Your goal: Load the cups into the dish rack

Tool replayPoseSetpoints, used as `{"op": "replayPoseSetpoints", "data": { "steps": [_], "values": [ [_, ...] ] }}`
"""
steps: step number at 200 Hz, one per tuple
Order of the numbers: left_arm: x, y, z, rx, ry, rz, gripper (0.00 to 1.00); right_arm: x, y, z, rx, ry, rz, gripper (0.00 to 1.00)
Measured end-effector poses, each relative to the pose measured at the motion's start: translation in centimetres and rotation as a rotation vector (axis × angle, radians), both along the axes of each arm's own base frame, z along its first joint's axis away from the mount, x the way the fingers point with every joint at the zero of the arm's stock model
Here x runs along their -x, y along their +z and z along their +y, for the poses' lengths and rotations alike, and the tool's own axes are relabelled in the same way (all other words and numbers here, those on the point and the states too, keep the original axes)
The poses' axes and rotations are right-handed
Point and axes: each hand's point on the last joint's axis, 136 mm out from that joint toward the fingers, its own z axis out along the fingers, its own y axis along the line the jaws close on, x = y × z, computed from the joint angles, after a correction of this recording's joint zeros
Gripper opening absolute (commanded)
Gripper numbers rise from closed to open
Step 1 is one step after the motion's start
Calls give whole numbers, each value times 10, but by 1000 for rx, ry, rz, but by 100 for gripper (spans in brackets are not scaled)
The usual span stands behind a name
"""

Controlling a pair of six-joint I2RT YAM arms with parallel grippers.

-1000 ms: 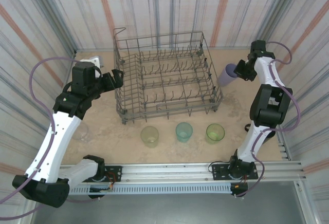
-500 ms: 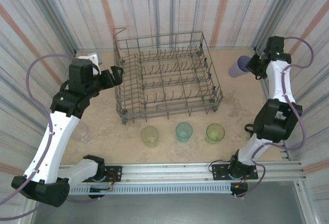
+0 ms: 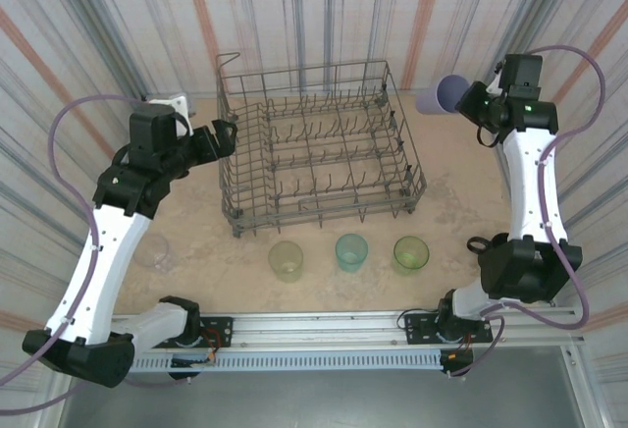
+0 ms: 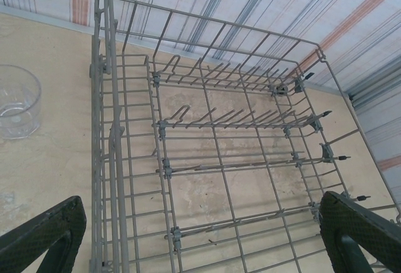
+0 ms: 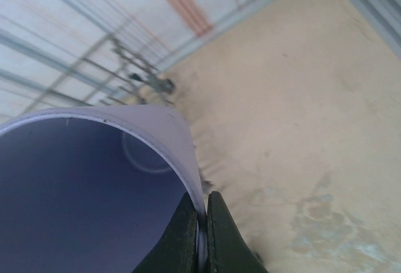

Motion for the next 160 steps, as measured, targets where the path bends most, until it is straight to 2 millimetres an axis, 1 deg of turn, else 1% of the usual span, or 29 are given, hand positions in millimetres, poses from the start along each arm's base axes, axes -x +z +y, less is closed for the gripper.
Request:
{"op": "replayPoseSetpoints", "data": {
  "steps": [20, 36, 60, 92, 106, 137, 149, 160],
  "values": [
    [-2, 4, -4, 7, -7, -2, 99, -3, 13, 24, -46, 54, -50, 0],
    [-4, 4, -6, 9, -11, 1, 99, -8, 16, 42, -93, 97, -76, 0],
    [-8, 4, -10, 13, -15, 9, 99, -11, 4, 64, -162, 143, -69, 0],
    [-12, 4, -14, 26, -24, 18, 99, -15, -11, 87, -250, 189, -64, 0],
    [-13, 5, -20, 44, -48, 20, 99, -18, -17, 96, -302, 211, -77, 0],
    [-19, 11, -36, 111, -104, 10, 99, -20, -41, 116, -409, 247, -68, 0],
    [-23, 13, -40, 131, -116, 8, 99, -18, -46, 125, -436, 262, -69, 0],
    [-28, 17, -45, 153, -124, 4, 99, -15, -45, 132, -460, 280, -80, 0]
  ]
}}
